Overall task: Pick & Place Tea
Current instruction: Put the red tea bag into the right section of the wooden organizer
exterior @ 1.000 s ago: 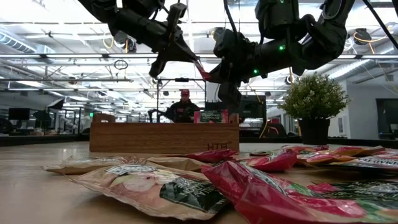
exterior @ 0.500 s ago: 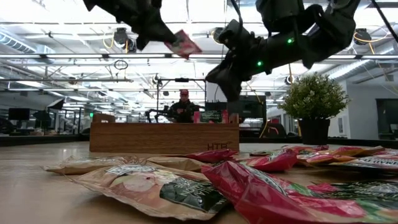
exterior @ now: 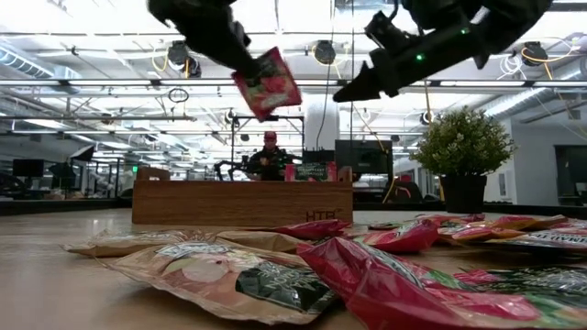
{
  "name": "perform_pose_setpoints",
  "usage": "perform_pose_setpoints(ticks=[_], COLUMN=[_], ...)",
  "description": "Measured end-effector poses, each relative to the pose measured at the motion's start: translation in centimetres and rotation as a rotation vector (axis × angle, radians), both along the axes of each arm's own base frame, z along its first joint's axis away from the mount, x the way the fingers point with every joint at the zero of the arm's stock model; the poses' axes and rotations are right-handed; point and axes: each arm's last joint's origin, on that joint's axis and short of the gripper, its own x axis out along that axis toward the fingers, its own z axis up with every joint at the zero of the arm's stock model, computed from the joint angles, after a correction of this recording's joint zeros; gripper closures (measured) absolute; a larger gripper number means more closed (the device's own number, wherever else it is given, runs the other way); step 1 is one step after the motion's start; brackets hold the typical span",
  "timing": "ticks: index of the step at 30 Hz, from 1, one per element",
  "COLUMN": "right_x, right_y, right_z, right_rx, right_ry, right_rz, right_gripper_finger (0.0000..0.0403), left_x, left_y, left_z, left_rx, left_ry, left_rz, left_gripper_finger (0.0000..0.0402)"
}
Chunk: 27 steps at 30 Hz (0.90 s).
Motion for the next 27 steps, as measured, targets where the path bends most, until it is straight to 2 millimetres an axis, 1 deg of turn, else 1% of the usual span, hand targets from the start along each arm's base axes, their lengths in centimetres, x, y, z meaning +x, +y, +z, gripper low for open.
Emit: perform_pose_setpoints(ticks=[2,4,6,8,10,11,14,16,20,27], right_x=[-0.4,-0.8,-1.0,-1.3,-1.5,-1.5,-1.7,-1.7,-1.9,-1.9], right_y=[-0.3,-0.3,-0.3,-0.3,-0.2,-0.2,-0.2,-0.2,-0.2,-0.2], right_z=[-0.3,-1.0,-1.4,-1.9,-2.2,-2.3,-2.6,-2.7,-2.9,-3.0], right_rx=[0.01,0.017,0.02,0.022,0.023,0.023,0.024,0.024,0.008,0.003], right_ry=[-0.038,-0.052,-0.073,-0.077,-0.072,-0.07,-0.063,-0.058,-0.045,-0.035], right_rz=[-0.015,-0.022,-0.025,-0.025,-0.024,-0.025,-0.025,-0.025,-0.02,-0.018], right_gripper_finger=[0.0358,0.0358,0.0358,0.0358,0.0358,0.0358,0.0358,0.0358,0.0358,0.0358], left_x=[0.9,2.5,3.8,5.4,6.8,7.6,9.0,9.6,10.2,10.5], left_y=[0.0,-0.2,-0.4,-0.4,-0.2,-0.2,0.1,0.3,0.8,0.8], left_z=[0.0,0.1,-0.2,-0.9,-1.5,-2.0,-3.2,-3.2,-3.2,-3.1], left_rx=[0.011,0.027,0.056,0.106,0.155,0.171,0.199,0.205,0.182,0.136], left_ry=[0.053,0.104,0.211,0.311,0.368,0.388,0.421,0.419,0.395,0.364], left_rz=[0.024,0.022,0.0,-0.022,-0.04,-0.053,-0.089,-0.094,-0.068,-0.039], left_gripper_finger=[0.0401,0.0401,0.0401,0.0401,0.0401,0.0401,0.0401,0.0401,0.0401,0.0401])
